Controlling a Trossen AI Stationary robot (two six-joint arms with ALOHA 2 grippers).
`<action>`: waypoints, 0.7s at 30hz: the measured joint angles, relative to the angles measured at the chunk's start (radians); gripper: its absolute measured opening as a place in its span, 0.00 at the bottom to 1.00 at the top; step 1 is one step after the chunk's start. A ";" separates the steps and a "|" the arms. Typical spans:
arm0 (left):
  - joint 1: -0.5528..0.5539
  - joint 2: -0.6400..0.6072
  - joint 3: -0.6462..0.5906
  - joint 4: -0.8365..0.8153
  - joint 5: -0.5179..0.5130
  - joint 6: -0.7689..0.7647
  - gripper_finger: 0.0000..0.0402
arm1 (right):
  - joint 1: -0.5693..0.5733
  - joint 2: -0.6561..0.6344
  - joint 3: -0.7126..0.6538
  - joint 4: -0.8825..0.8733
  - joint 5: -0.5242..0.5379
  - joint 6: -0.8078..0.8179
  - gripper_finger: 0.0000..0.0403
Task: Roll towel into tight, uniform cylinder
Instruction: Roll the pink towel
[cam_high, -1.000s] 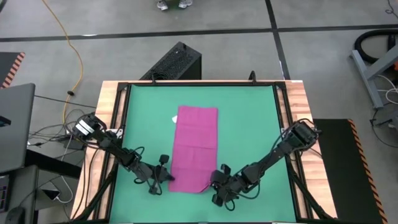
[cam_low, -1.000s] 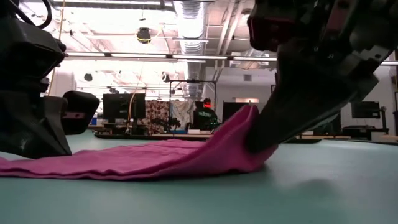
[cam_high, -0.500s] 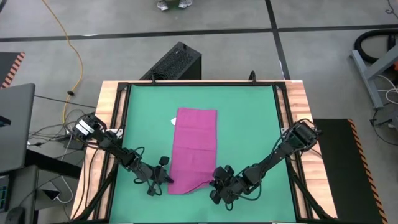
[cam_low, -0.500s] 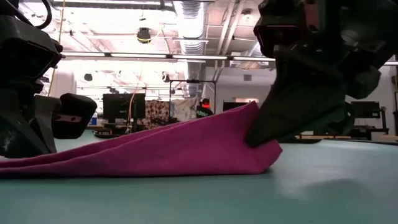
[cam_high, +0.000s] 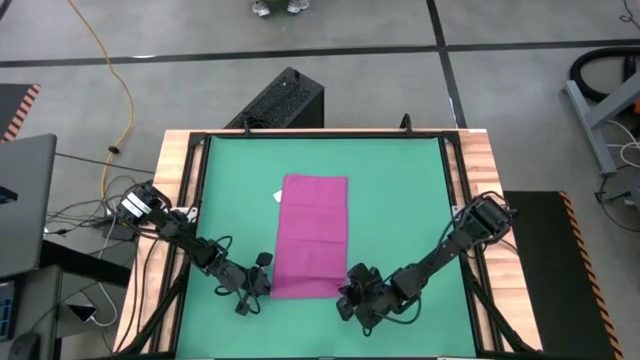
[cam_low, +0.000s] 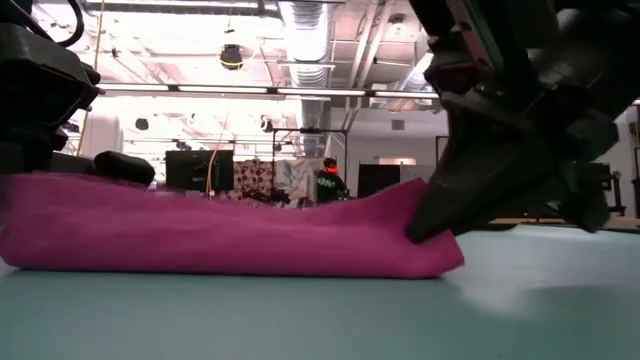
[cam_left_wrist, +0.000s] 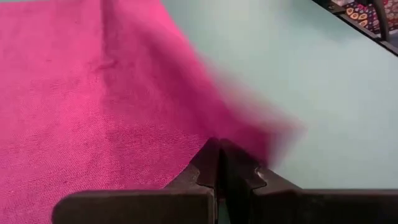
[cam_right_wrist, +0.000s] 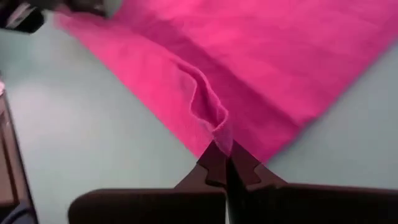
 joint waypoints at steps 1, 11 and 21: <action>0.000 0.000 0.000 0.000 0.001 -0.001 0.00 | 0.005 0.000 0.000 -0.013 0.008 0.024 0.02; 0.000 0.000 0.000 0.003 0.002 0.013 0.00 | 0.013 0.000 0.000 -0.021 0.025 0.026 0.02; 0.000 -0.124 -0.002 -0.074 0.009 -0.022 0.00 | -0.005 0.000 0.000 -0.021 -0.025 -0.010 0.02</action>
